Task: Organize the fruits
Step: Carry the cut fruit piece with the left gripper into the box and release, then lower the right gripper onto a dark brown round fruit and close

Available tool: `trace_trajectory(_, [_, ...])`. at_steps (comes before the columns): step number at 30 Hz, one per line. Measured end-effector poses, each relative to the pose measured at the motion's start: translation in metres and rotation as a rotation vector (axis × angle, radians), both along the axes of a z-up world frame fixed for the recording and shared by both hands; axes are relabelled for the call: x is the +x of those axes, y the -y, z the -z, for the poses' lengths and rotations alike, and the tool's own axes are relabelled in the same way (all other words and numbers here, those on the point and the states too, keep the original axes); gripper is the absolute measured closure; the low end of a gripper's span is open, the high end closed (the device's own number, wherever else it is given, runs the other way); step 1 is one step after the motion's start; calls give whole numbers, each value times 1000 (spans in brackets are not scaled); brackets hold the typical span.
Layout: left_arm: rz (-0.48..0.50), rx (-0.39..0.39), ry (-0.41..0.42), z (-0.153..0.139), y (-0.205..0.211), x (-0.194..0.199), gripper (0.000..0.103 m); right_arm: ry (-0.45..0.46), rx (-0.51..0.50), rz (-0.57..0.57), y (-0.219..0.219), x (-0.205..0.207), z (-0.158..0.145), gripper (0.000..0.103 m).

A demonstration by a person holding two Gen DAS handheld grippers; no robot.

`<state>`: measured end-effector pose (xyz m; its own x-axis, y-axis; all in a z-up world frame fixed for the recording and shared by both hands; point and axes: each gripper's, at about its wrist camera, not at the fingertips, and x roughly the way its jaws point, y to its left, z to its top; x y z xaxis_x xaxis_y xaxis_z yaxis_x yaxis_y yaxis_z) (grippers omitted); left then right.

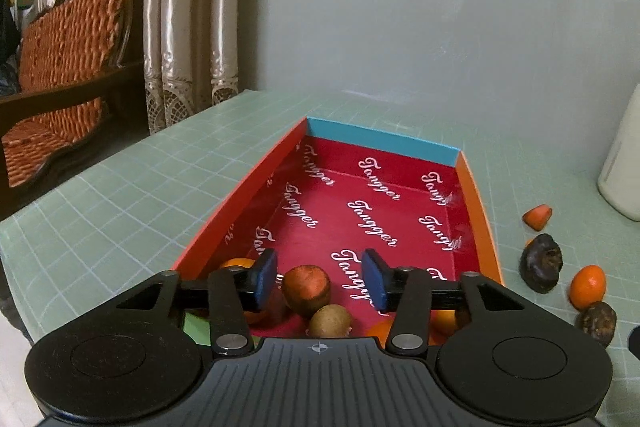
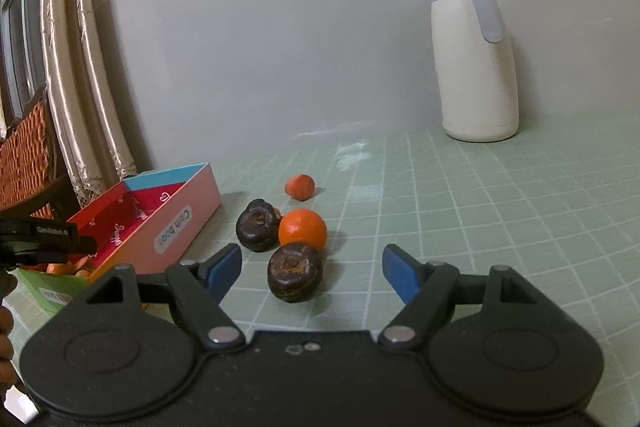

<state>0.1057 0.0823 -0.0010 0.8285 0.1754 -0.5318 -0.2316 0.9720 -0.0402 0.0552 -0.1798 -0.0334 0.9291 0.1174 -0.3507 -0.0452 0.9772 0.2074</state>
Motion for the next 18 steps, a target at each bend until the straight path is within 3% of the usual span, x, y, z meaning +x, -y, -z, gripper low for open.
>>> trace_trajectory(2, [-10, 17, 18, -3, 1, -5, 32, -5, 5, -3, -2, 2, 1, 26])
trace_trajectory(3, [-21, 25, 33, -5, 0, -9, 28, -11, 4, -4, -3, 3, 1, 26])
trace_trajectory(11, [-9, 19, 62, -9, -16, -24, 26, -66, -3, -6, -14, 22, 6, 29])
trace_trajectory(16, [6, 61, 93, -11, -16, -38, 26, -94, -15, -14, -22, 33, 8, 32])
trace_trajectory(18, [-2, 57, 110, -14, -20, -42, 22, -104, -18, -16, -25, 37, 8, 32])
